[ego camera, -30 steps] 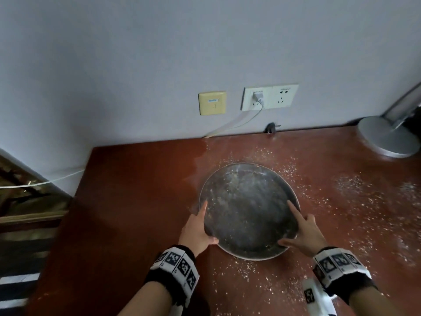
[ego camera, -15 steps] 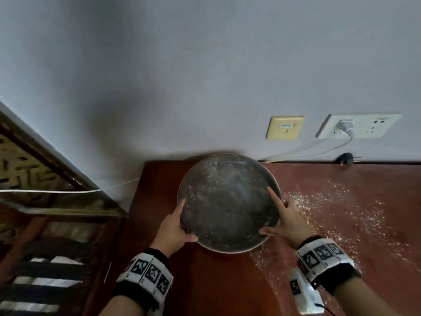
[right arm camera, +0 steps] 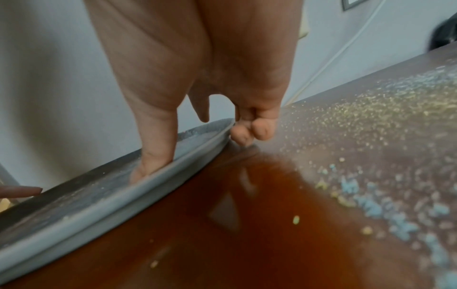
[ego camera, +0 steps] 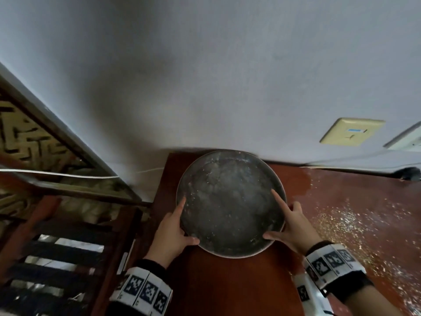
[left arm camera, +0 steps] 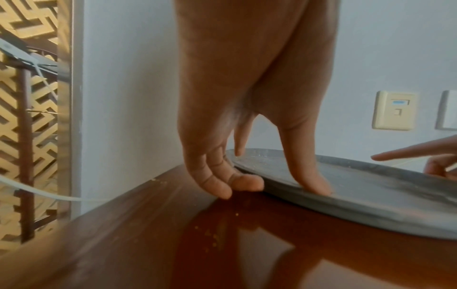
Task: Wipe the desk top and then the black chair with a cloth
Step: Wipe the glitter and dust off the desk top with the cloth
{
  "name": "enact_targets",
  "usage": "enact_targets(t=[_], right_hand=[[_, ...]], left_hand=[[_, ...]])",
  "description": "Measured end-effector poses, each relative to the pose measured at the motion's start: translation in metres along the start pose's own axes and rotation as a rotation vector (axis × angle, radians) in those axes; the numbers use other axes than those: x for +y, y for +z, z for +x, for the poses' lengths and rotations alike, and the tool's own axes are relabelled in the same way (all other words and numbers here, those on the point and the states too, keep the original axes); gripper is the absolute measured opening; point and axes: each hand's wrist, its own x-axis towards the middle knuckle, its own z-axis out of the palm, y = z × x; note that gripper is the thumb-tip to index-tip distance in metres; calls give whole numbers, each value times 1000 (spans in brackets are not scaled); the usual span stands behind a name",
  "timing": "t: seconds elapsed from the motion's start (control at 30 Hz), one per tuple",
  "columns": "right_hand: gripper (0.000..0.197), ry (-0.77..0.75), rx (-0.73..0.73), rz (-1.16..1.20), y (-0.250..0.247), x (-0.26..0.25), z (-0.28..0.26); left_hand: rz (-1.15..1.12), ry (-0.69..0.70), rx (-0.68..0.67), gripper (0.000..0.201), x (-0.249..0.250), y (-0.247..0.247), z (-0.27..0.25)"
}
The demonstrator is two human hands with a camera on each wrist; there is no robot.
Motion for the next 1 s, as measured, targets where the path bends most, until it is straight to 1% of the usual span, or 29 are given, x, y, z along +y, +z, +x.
enact_targets(t=[0.07, 0.1, 0.17, 0.2, 0.27, 0.33, 0.47, 0.6, 0.67, 0.73, 0.8, 0.83, 0.9, 0.97, 1.0], right_hand=[[114, -13, 18, -62, -2, 1, -4], [114, -24, 39, -92, -3, 1, -8], [115, -67, 95, -129, -7, 6, -19], [114, -93, 117, -138, -10, 10, -28], [112, -132, 141, -159, -14, 22, -49], [113, -160, 142, -235, -16, 38, -77], [116, -217, 129, -354, -9, 77, -141], [115, -248, 100, -404, 4, 128, -214], [116, -243, 64, -421, 13, 156, -252], [114, -223, 29, -435, 25, 184, -283], [112, -202, 7, -453, 36, 212, -306], [110, -193, -1, -458, 40, 223, -314], [107, -161, -23, -464, 43, 242, -326], [107, -131, -28, -494, 43, 254, -332], [106, -130, -17, -504, 43, 258, -332]], left_hand=[[49, -26, 49, 112, 3, 0, -9], [104, -21, 93, 108, 6, 1, -16], [196, 52, 181, 90, 15, 6, -38], [191, 104, 189, 80, 20, 10, -52], [107, 185, 128, 59, 27, 24, -82], [54, 235, 79, 44, 31, 43, -114], [56, 304, 45, 30, 38, 89, -176], [106, 310, 58, 9, 42, 138, -244], [165, 321, 54, 8, 41, 166, -279], [221, 319, 51, 19, 38, 198, -309], [277, 295, 101, 33, 29, 229, -328], [293, 275, 133, 37, 25, 240, -334], [319, 298, 220, 40, 20, 254, -337], [323, 375, 306, 43, 12, 263, -332], [299, 407, 321, 41, 8, 265, -329]])
